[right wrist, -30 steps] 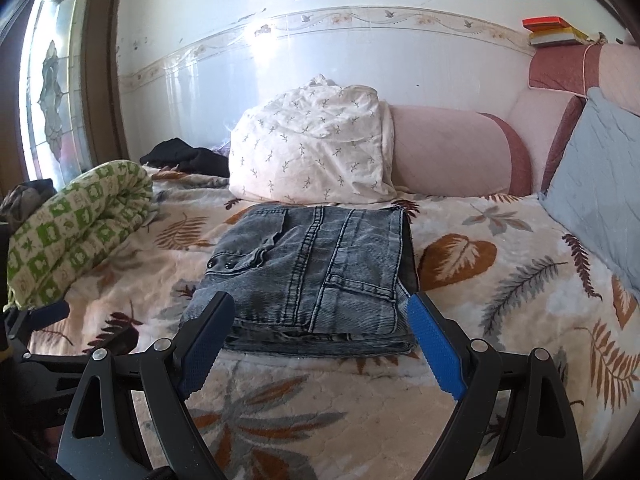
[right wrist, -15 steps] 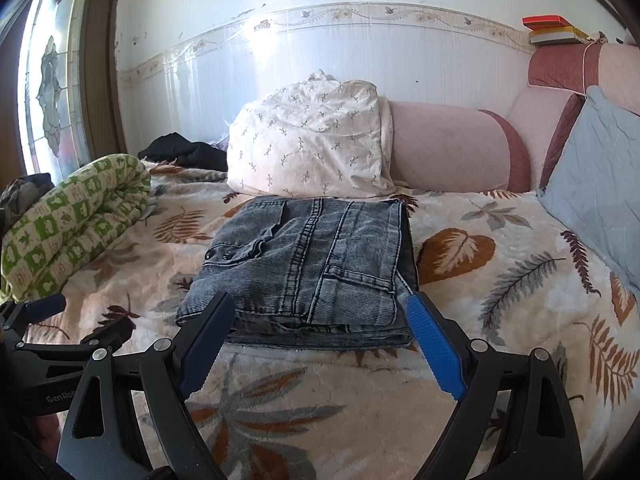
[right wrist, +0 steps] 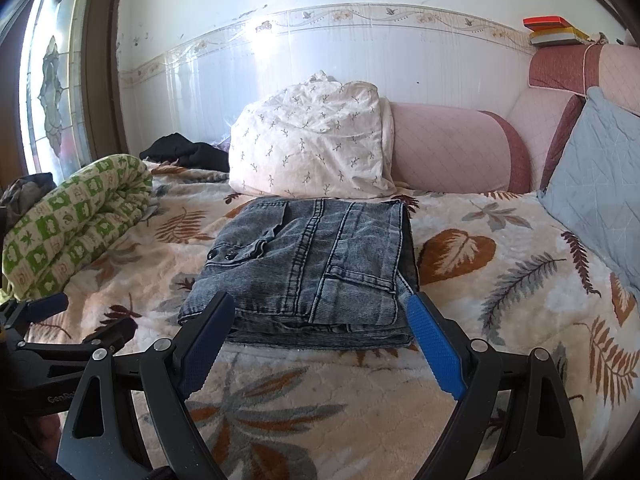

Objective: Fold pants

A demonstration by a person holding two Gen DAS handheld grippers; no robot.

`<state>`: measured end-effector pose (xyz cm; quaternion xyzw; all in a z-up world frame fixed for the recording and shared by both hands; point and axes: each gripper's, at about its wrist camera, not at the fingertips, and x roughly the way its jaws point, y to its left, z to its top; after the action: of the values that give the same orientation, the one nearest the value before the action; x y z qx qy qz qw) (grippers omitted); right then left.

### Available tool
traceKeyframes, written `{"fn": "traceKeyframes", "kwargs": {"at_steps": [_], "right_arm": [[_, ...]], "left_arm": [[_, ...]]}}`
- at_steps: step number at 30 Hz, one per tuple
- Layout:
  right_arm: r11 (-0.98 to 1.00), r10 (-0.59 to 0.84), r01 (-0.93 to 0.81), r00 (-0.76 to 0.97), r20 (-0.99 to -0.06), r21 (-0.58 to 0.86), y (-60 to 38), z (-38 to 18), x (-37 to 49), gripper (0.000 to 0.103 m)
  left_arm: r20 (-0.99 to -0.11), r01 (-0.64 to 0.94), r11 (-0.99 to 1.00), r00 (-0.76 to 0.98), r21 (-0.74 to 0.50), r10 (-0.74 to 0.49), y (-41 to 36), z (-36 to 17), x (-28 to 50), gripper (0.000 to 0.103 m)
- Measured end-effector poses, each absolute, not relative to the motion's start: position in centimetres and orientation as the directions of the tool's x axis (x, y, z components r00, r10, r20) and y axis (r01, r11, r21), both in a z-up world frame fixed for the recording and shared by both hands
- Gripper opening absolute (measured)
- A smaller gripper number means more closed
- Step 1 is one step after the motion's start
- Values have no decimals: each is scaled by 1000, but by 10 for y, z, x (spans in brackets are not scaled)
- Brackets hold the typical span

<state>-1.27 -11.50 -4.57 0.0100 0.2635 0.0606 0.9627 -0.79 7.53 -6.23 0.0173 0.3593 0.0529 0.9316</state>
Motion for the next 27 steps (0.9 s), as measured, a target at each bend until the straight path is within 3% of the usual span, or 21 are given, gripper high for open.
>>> {"fn": "traceKeyframes", "kwargs": {"at_steps": [27], "right_arm": [[992, 123, -113, 853, -507, 50, -114, -46, -14, 89]], "left_arm": [[-662, -72, 996, 744, 55, 91, 74, -58, -10, 103]]}}
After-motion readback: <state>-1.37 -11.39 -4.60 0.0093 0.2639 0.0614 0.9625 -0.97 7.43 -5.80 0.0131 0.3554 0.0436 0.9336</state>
